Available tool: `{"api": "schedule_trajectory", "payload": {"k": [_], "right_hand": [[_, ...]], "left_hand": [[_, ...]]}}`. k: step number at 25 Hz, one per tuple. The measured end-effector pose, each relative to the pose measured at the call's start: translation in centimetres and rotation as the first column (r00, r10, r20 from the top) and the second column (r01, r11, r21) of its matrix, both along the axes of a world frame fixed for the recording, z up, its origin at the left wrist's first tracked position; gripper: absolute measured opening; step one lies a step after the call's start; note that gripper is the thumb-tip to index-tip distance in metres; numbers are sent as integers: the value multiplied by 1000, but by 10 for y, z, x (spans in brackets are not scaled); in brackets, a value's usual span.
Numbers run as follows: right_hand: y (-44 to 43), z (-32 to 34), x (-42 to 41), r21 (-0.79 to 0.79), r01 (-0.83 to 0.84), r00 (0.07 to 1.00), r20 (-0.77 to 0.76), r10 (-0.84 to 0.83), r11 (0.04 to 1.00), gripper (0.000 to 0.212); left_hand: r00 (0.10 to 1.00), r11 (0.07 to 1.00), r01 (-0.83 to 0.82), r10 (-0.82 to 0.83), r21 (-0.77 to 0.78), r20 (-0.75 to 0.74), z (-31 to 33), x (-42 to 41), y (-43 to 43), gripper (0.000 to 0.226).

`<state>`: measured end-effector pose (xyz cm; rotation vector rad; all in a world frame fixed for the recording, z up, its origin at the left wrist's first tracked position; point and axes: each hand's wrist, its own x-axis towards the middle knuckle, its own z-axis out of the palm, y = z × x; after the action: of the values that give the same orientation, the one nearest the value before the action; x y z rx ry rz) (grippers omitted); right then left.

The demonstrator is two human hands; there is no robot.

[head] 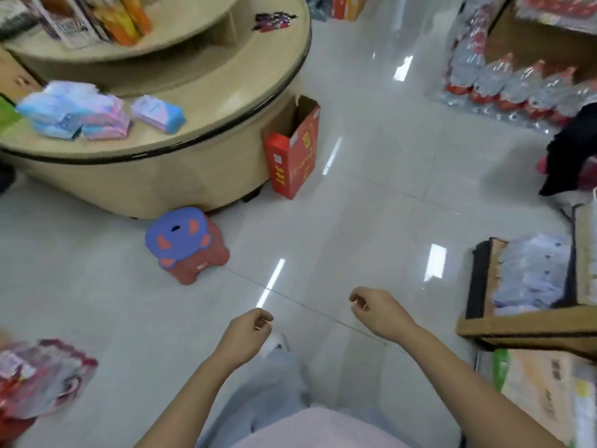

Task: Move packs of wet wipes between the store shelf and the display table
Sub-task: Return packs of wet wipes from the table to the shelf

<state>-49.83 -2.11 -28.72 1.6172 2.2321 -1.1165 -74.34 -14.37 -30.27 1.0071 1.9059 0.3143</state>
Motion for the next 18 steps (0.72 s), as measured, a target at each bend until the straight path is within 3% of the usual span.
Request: {"api": "schedule_trajectory", "payload": {"k": [5, 11, 18], "right_hand": [[61, -13, -64, -60, 33, 999, 44, -30, 998, 25], [158, -28, -115, -102, 37, 996, 87, -29, 994, 23], [340, -37, -233, -98, -279, 948, 130, 291, 955, 27]], "left_hand": [[998, 1000, 21, -21, -6, -57, 4, -97, 77, 18], [989, 989, -129, 133, 67, -61, 8, -184, 195, 13], [878, 878, -478, 478, -14, 3, -16, -242, 277, 22]]}}
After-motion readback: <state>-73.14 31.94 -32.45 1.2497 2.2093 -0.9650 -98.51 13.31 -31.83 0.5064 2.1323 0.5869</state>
